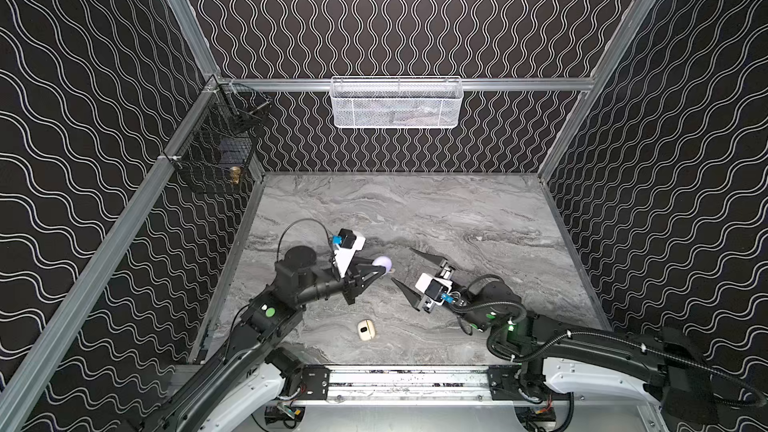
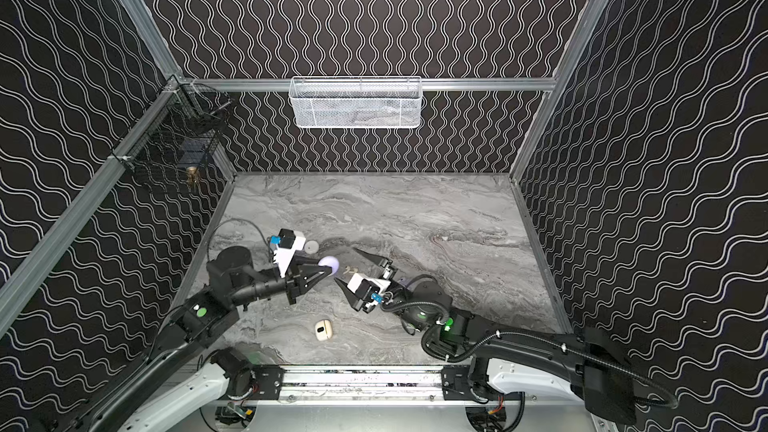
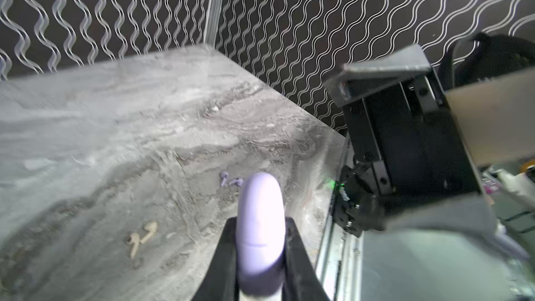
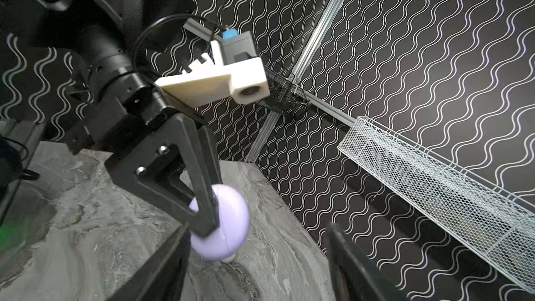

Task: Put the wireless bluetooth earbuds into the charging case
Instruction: 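Pull the lavender lid open with the right gripper while the left gripper holds the case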

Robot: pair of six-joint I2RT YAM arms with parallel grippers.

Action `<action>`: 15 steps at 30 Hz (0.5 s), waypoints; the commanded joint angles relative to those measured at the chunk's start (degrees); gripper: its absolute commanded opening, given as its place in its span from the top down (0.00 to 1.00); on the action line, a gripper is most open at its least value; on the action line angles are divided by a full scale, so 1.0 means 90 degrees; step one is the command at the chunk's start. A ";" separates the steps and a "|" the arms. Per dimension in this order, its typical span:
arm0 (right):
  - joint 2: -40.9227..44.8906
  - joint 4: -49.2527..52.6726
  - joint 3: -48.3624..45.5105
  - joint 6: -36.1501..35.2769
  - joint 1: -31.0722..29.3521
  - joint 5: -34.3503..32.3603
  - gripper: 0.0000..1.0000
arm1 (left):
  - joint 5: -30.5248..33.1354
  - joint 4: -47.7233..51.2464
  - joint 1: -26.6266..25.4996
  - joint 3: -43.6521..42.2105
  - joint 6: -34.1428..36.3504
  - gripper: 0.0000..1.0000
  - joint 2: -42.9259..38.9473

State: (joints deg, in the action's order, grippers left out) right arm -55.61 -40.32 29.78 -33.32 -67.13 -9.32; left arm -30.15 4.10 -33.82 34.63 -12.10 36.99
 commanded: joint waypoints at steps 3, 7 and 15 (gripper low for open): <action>0.0341 -0.0037 -0.0166 0.0488 0.0005 0.0580 0.34 | -0.0203 -0.1056 0.0003 -0.0830 0.0989 1.00 -0.0963; 0.0055 0.0072 0.0092 0.0586 0.0002 0.0732 0.38 | -0.0580 -0.1039 0.0002 -0.0947 0.1125 1.00 -0.1237; -0.0669 0.0148 0.0542 0.0621 0.0006 0.0799 0.41 | -0.1137 -0.1197 -0.0002 -0.0901 0.1098 1.00 -0.1100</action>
State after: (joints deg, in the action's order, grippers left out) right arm -60.64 -38.83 33.39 -28.05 -67.09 -2.57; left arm -37.69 -3.81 -33.82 26.24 -2.90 26.70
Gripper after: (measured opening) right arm 0.596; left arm 0.196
